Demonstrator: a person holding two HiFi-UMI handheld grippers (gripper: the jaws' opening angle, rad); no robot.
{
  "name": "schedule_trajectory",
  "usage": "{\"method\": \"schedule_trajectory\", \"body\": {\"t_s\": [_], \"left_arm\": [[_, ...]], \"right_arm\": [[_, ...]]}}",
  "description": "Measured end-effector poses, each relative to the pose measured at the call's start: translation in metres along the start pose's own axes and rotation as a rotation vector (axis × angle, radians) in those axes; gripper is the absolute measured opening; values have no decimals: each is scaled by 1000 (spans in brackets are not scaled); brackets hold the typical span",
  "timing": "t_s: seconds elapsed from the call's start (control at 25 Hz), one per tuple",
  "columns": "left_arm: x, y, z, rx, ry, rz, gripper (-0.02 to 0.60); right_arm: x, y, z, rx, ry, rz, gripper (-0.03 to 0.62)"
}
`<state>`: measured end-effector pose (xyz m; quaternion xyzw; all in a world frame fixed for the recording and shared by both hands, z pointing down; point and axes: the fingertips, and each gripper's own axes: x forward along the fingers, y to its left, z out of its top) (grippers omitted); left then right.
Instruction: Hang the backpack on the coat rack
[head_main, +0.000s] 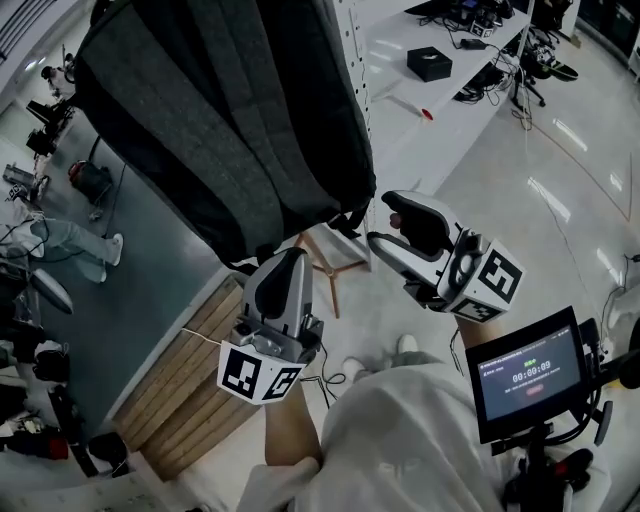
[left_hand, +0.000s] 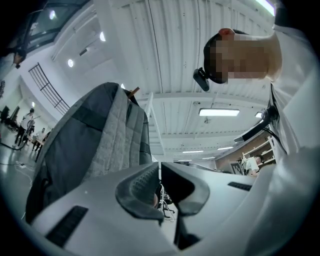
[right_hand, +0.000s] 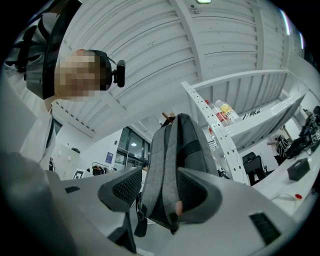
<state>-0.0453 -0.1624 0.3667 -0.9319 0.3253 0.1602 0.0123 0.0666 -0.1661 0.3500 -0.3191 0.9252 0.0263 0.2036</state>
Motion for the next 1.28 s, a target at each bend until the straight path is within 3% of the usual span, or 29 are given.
{"method": "schedule_trajectory", "body": {"t_s": [0.36,0.72,0.96,1.16,1.28], "left_arm": [[-4,-1,5,3,8,-4,20],[-5,2,5,-1,50,-5,8],[-12,6,12,-26,34,-2,8],[-15,-1,11,40,64,15,9],[-12,-11,11,68,80,-18,9]], "right_arm": [[1,8,4,-38,-24,9,152],[13,11,9,-7,-42,13,152],[21,14,10,-8,-40,22,152],[14,15,6,12,-24,20,152],[12,18,9,4,-12,4,151]]}}
